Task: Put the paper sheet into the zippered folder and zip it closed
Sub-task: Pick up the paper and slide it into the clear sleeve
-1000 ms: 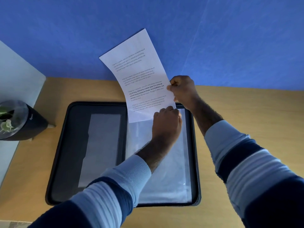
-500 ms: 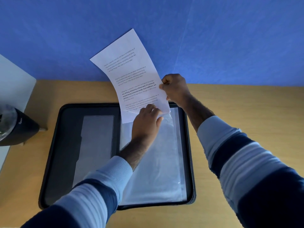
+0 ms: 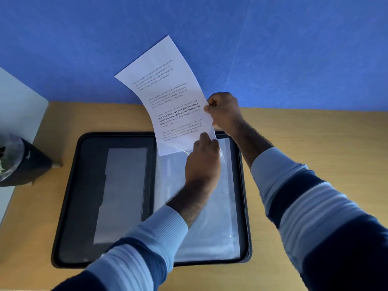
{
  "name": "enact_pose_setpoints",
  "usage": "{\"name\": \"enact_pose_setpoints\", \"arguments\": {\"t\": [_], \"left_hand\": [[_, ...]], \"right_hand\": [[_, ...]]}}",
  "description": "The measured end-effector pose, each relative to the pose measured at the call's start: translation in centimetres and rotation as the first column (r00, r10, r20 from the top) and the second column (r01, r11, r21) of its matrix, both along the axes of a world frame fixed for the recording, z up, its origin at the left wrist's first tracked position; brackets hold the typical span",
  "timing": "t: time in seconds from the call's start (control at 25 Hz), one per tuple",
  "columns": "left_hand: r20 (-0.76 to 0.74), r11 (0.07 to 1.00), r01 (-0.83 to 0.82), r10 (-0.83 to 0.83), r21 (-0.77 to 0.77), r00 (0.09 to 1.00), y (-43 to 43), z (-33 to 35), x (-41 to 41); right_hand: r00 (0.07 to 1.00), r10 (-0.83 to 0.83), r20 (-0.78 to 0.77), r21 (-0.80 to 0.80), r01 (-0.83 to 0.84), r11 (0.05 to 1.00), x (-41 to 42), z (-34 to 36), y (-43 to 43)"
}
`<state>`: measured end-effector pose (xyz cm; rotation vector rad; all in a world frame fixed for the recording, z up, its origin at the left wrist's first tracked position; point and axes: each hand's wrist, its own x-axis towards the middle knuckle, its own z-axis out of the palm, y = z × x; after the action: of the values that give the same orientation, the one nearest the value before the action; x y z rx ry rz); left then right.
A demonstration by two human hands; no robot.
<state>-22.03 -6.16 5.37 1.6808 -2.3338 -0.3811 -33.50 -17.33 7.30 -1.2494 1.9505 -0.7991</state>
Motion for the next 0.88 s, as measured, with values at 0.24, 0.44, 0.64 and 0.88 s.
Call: {"name": "enact_pose_setpoints", "arguments": {"t": [0.24,0.44,0.64,0.88], "left_hand": [[-0.029,0.999,0.007,-0.008,-0.039,1.0,-0.7,1.1,-0.9],[-0.062,0.999,-0.015,0.018,0.046,0.998,-2.8,1.2,-0.8],[-0.173,0.961,0.045,0.003,0.274,0.985,-5.7,1.3,-0.4],[-0.312,0.932,0.079,0.038,0.354,0.949,-8.4,1.7,-0.3]], "right_hand": [[0.999,-0.016,-0.032,0.005,0.016,1.0,0.0,-0.4,-0.1],[1.0,0.007,-0.03,0.014,-0.006,1.0,-0.5,-0.9,0.2],[0.997,0.046,0.055,0.065,-0.049,0.997,-2.3,-1.5,0.9],[0.98,0.102,0.173,0.157,-0.13,0.979,-3.3,-2.0,1.7]]}}
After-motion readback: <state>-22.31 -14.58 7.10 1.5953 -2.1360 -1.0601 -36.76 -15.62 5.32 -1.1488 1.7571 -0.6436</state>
